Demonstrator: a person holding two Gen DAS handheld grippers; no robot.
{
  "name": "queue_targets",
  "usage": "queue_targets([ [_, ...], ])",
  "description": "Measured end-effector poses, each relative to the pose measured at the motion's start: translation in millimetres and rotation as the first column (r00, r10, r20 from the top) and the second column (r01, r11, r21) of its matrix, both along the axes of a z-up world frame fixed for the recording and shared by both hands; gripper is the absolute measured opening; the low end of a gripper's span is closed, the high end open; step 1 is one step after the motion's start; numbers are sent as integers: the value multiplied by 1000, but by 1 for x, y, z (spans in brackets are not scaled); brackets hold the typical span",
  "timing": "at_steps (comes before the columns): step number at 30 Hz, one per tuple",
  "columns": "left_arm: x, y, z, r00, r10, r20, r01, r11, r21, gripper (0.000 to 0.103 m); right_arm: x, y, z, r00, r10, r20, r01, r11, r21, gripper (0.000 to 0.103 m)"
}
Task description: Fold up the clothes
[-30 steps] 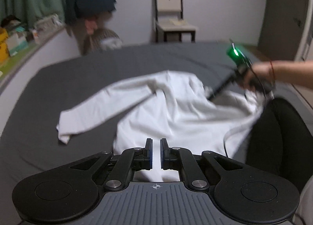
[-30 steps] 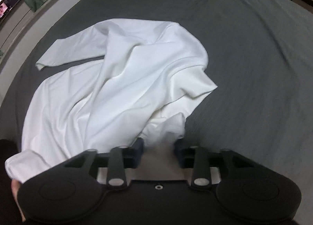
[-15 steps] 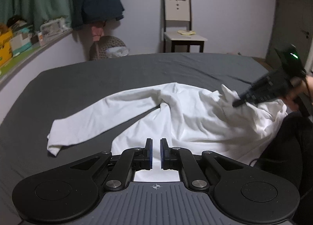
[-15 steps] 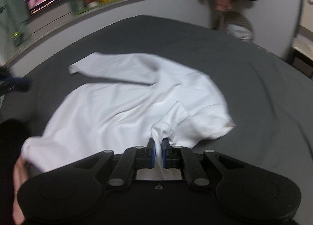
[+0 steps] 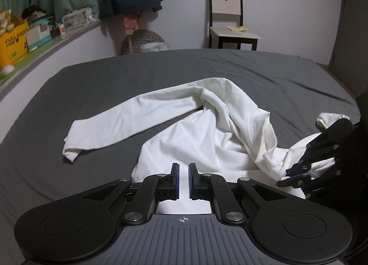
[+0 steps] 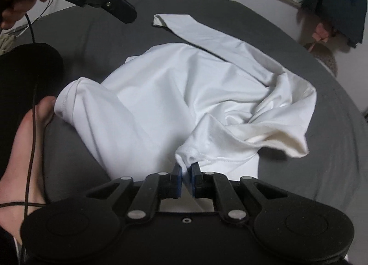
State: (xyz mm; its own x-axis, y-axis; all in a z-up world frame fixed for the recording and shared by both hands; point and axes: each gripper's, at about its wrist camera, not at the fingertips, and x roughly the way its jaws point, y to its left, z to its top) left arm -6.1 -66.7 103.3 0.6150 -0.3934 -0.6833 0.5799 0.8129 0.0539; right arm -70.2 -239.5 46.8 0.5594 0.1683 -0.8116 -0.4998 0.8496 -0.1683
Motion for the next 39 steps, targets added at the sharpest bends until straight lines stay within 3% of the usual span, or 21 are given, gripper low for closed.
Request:
queue_targets([
  [3,11,-9,3,998,-45,37,45,999,10,6,-7,-1,7,999,-4,35,5,1000,-24,15],
  [5,18,-16,4,995,-80,61,79,997,21,6,-13,-3,10,998,-9,65,12,999,-48,31],
  [9,35,-37,-1,982,-183,55,177,980,95,6,-20,-13,19,994,-56,99,61,997,-48,34],
  [16,49,-74,6,920,-325,217,315,946,84,6,-20,-21,25,994,-61,96,64,997,-31,42],
  [18,59,-92,10,907,-364,212,342,930,135,6,-14,-26,26,994,-74,84,74,997,7,42],
  [20,67,-109,14,897,-405,179,372,908,192,6,0,-46,34,983,-169,73,157,977,143,44],
  [21,70,-114,15,896,-412,165,377,903,207,6,9,-60,38,968,-241,65,222,952,212,46],
  [23,61,-102,11,924,-347,159,324,934,152,6,33,-94,42,921,-389,36,358,876,323,50],
  [26,49,-84,6,958,-247,143,239,968,71,6,72,-150,29,807,-579,-113,567,707,423,49],
  [28,41,-72,2,975,-180,127,179,984,17,6,91,-179,9,722,-640,-264,678,576,456,46],
  [29,36,-66,1,982,-146,118,148,989,-9,6,96,-186,0,697,-644,-317,705,532,469,45],
  [30,32,-60,-1,988,-113,108,117,992,-35,6,98,-189,-6,685,-643,-343,717,510,475,45],
  [34,16,-35,-13,999,2,46,4,990,-138,6,99,-180,-25,679,-627,-382,726,498,474,45],
  [36,10,-27,-23,1000,12,8,-10,987,-161,6,100,-177,-37,664,-615,-426,740,461,490,45],
  [39,6,-24,-31,1000,-12,-2,12,993,-119,6,103,-177,-50,640,-613,-462,752,378,540,45],
])
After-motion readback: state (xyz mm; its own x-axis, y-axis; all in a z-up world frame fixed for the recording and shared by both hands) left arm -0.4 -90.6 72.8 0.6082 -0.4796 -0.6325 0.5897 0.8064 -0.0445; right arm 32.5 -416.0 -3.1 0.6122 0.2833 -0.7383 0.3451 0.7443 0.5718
